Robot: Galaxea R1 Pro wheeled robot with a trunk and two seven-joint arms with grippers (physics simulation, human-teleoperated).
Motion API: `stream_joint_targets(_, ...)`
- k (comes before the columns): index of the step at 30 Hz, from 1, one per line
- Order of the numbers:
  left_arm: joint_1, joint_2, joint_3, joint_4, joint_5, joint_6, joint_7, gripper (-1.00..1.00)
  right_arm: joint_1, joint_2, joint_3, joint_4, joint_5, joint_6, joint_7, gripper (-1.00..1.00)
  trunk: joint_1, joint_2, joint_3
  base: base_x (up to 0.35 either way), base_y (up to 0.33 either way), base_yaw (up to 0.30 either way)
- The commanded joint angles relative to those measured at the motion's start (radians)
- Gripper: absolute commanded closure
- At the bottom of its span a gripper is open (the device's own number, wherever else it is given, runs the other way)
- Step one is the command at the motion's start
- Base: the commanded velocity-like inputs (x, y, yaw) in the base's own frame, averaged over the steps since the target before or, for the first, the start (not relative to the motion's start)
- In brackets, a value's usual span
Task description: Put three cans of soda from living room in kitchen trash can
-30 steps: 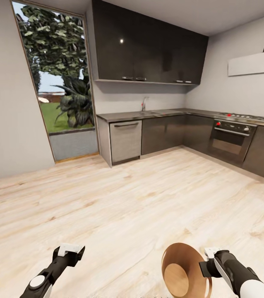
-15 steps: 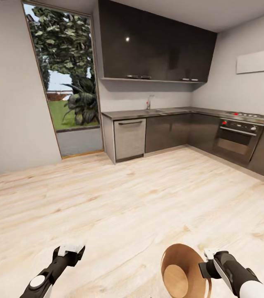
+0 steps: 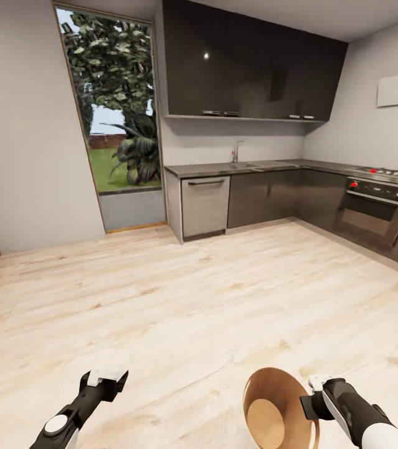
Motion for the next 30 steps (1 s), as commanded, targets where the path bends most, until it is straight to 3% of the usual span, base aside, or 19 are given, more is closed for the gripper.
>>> stream_joint_targets(1, 0.0, 0.0, 0.001, 0.0, 0.002, 0.001, -0.002, -1.0, -0.001, 0.001, -0.002, -0.001, -0.012, 0.001, 0.003, 1.0, 0.0, 0.0, 0.0, 0.108, -0.008, 0.01)
stream_joint_targets(19, 0.0, 0.0, 0.002, 0.003, 0.005, 0.01, -0.003, -1.0, -0.001, 0.002, -0.001, -0.001, -0.011, 0.001, 0.003, 1.0, 0.0, 0.0, 0.0, 0.294, -0.001, 0.007)
stream_joint_targets(30, 0.0, 0.0, 0.001, 0.001, 0.003, 0.003, -0.003, -1.0, 0.001, 0.006, 0.0, 0.001, -0.011, 0.001, 0.002, 1.0, 0.0, 0.0, 0.0, 0.321, 0.0, 0.2)
